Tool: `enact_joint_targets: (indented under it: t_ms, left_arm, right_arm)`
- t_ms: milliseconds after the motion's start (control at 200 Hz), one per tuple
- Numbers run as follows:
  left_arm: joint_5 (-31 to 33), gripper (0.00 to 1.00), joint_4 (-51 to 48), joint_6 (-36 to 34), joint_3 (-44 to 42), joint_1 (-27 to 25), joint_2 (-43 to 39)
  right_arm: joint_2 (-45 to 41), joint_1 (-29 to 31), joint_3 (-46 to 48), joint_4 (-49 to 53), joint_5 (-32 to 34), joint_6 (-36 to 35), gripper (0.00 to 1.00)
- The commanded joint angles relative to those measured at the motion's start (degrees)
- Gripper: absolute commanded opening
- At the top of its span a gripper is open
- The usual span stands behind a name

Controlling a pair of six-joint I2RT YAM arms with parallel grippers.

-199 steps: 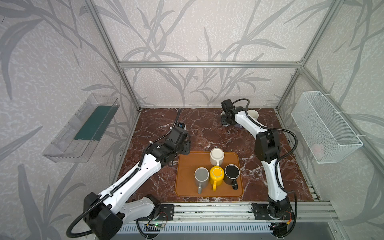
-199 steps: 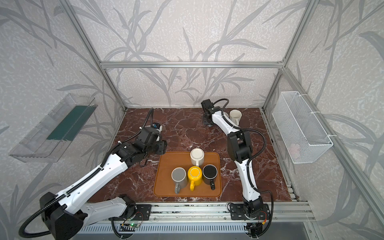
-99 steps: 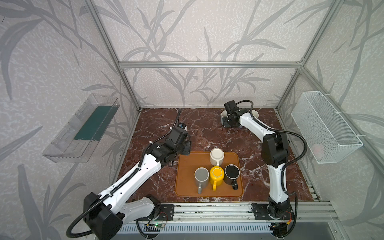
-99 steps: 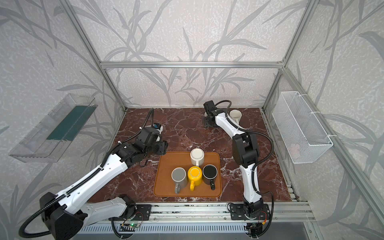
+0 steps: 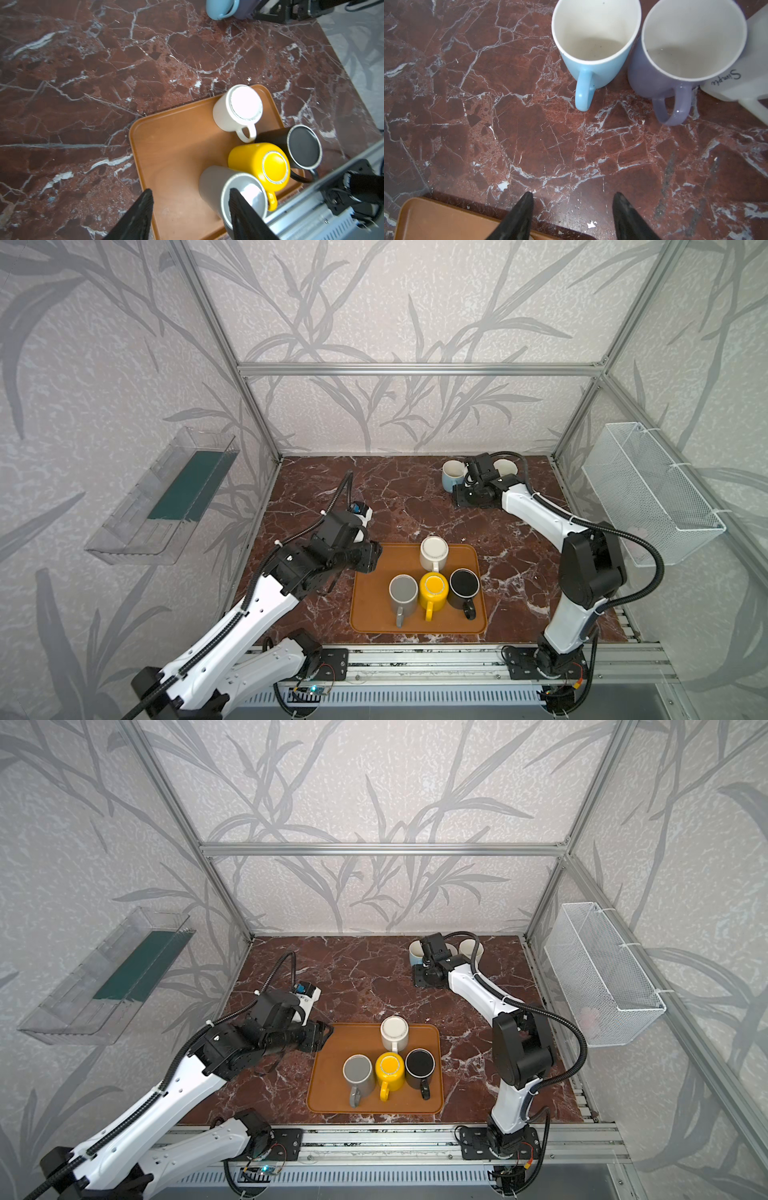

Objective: Turn the mug right side up
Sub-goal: 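Move the left gripper over the grey mug while the right gripper withdraws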

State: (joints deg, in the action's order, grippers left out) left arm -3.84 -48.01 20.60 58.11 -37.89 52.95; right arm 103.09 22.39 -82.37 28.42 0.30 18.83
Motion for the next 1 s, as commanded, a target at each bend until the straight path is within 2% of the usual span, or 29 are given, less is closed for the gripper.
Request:
enact_joint_targets:
  t_ms: [0,80,275,510,615,730,995]
  left_arm:
    - [-8.54,0.60,-6.56,1.08,-1.16,-2.15,-2.26]
    - [-11.16,0.60,-7.74,2.10,-1.38,-5.19,-3.08]
    - [-10.48,0.59,-9.21,8.98,-4.42,-9.35,-1.52]
    - [-9.88,0.57,6.24,24.10,-13.71,-19.53,0.65]
    - [-5.73,0.57,9.82,27.72,-14.55,-25.22,4.09]
    - [-0.23,0.56,7.74,30.34,-11.90,-29.07,9.11]
    - [10.09,0.52,6.51,35.85,-9.28,-32.36,15.66]
  right_arm:
    - [-3.58,-0.75,0.72,-1.30,-1.30,-0.05,0.62]
    - [-4.97,-1.53,2.10,-2.06,-2.65,0.65,0.62]
    - [-9.11,-2.70,5.13,-4.29,-2.68,1.33,0.62]
    - [-10.97,-3.12,6.60,-5.02,-1.97,1.01,0.62]
    - [-11.14,-3.31,6.78,-5.05,-2.18,1.06,0.61]
    - [-11.41,-3.32,6.78,-5.03,-2.58,1.15,0.62]
    - [-12.93,-3.45,7.80,-5.21,-2.14,0.97,0.62]
